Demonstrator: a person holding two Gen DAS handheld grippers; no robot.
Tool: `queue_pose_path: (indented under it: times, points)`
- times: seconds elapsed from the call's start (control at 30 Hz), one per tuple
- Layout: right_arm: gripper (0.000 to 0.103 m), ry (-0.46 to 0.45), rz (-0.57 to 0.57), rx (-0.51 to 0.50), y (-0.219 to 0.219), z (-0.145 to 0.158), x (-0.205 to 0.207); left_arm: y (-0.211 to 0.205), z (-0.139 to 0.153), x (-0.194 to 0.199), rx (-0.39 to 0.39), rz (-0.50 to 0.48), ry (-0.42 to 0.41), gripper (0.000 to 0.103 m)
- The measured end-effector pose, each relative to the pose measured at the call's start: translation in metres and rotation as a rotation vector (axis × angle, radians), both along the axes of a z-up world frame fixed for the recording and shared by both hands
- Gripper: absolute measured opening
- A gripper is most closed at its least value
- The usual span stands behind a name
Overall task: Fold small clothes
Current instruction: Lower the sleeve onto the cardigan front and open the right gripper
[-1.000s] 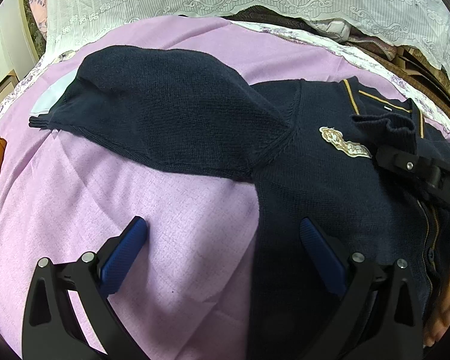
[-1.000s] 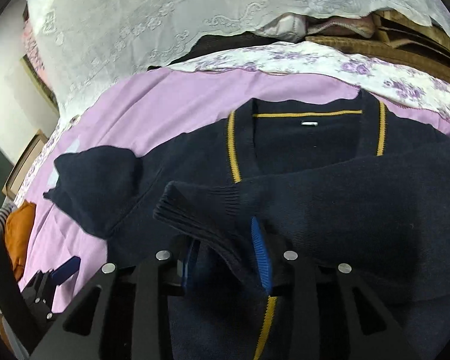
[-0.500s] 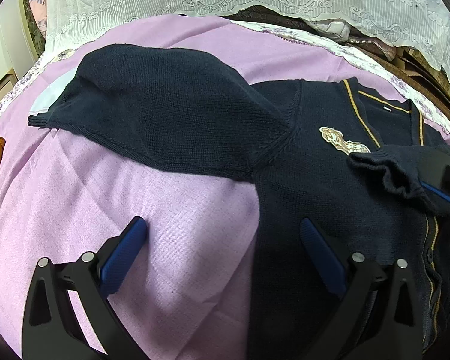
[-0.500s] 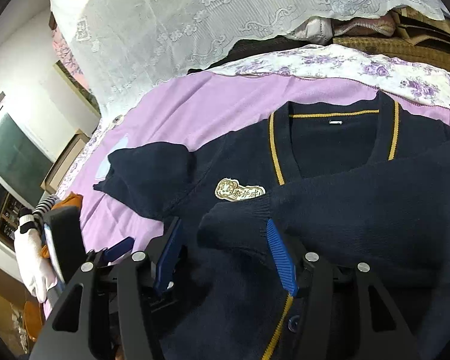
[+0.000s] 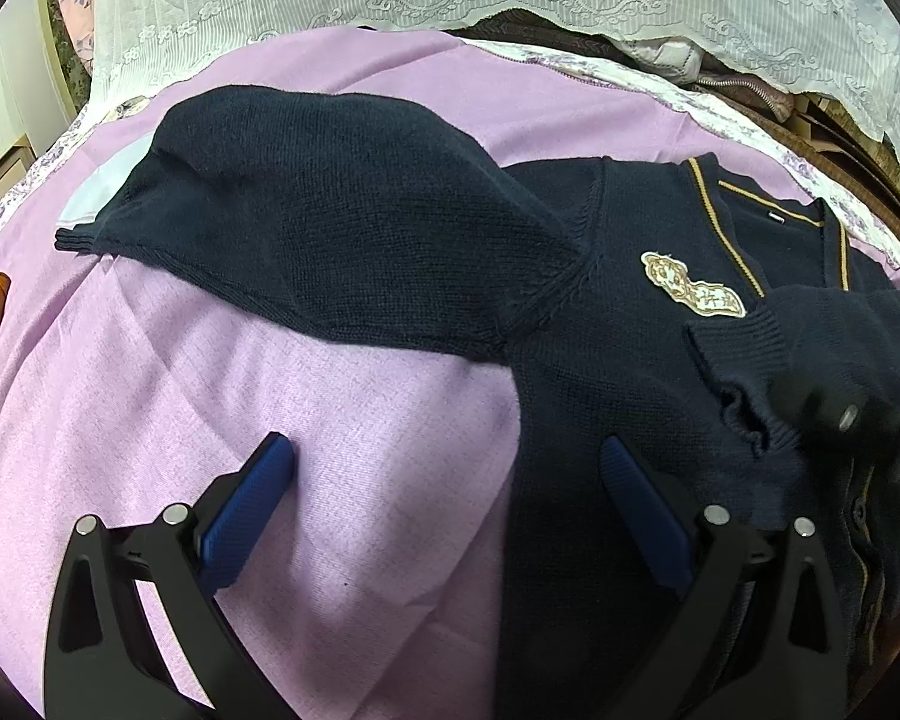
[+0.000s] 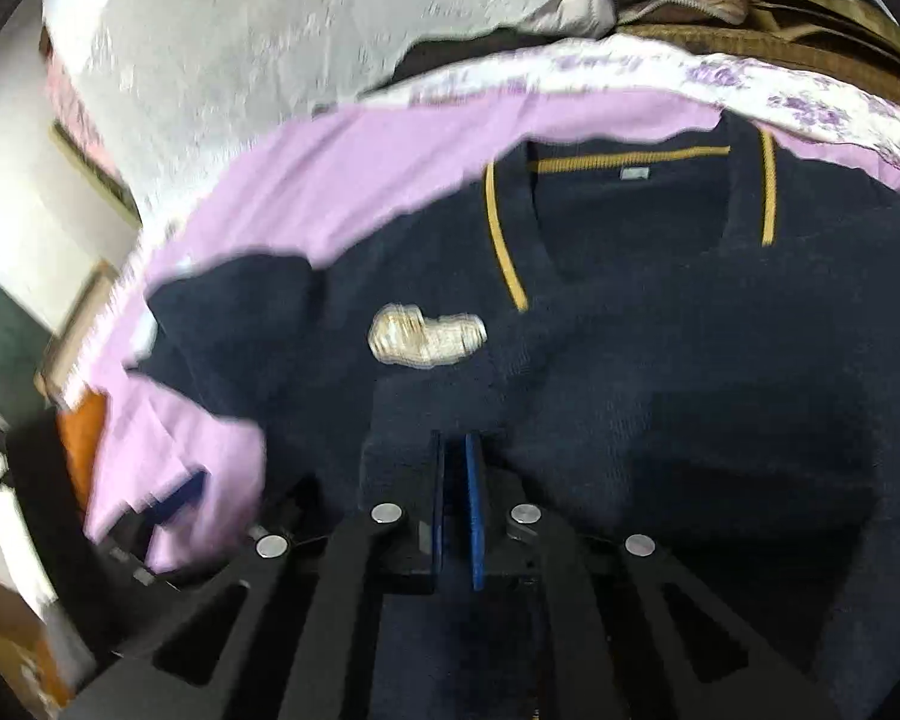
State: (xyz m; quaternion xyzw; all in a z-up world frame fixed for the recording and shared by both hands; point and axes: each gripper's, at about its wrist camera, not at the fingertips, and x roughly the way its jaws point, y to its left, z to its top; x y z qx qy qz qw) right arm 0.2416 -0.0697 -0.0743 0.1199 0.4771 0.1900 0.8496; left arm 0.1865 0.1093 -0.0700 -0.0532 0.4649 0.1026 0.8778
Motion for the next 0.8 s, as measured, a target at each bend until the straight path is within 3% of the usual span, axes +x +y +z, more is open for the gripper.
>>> queue_pose_path:
  times: [0.1,0.2,0.27,0.33,0.4,0.47,0.53,0.57,0.6,0.67,0.73,0.8]
  points:
    - [0.008,0.051,0.004,-0.008,0.011,-0.011,0.012,0.0,0.0,0.0,0.001,0.0,0.001,0.099]
    - [0.005,0.04,0.0,-0.037,0.018,-0.015,0.022,0.001,0.0,0.002,-0.003,0.0,0.003,0.099]
    - [0.008,0.074,-0.024,0.045,0.007,-0.01,0.024,0.001,0.001,0.002,-0.007,-0.003,0.003,0.099]
    - [0.009,0.029,-0.033,0.083,-0.007,0.004,0.017,0.002,0.001,0.002,-0.011,-0.003,0.003,0.099]
    - [0.009,-0.054,-0.065,0.05,-0.031,0.022,0.006,0.003,0.001,0.002,-0.011,-0.003,0.004,0.099]
    - [0.021,-0.08,-0.161,0.074,-0.074,0.029,0.0,0.003,0.001,0.002,-0.01,-0.003,0.004,0.099]
    - [0.038,-0.056,-0.268,0.11,-0.122,0.023,0.0,0.003,0.001,0.003,-0.01,-0.003,0.004,0.099]
    - [0.042,-0.034,-0.296,0.109,-0.135,0.016,0.002,0.003,0.001,0.003,-0.01,-0.003,0.004,0.099]
    - [0.04,0.01,-0.312,0.121,-0.151,0.003,0.006,0.003,0.001,0.003,-0.01,-0.003,0.004,0.099]
    - [0.009,0.063,-0.333,0.241,-0.181,-0.018,0.006,0.002,0.001,0.003,-0.011,-0.004,0.003,0.099]
    - [0.013,0.067,-0.369,0.313,-0.195,-0.017,-0.004,0.003,0.001,0.003,-0.016,-0.006,0.001,0.099]
    - [0.02,-0.038,-0.401,0.318,-0.205,-0.001,-0.023,0.004,0.001,0.003,-0.023,-0.006,0.002,0.099]
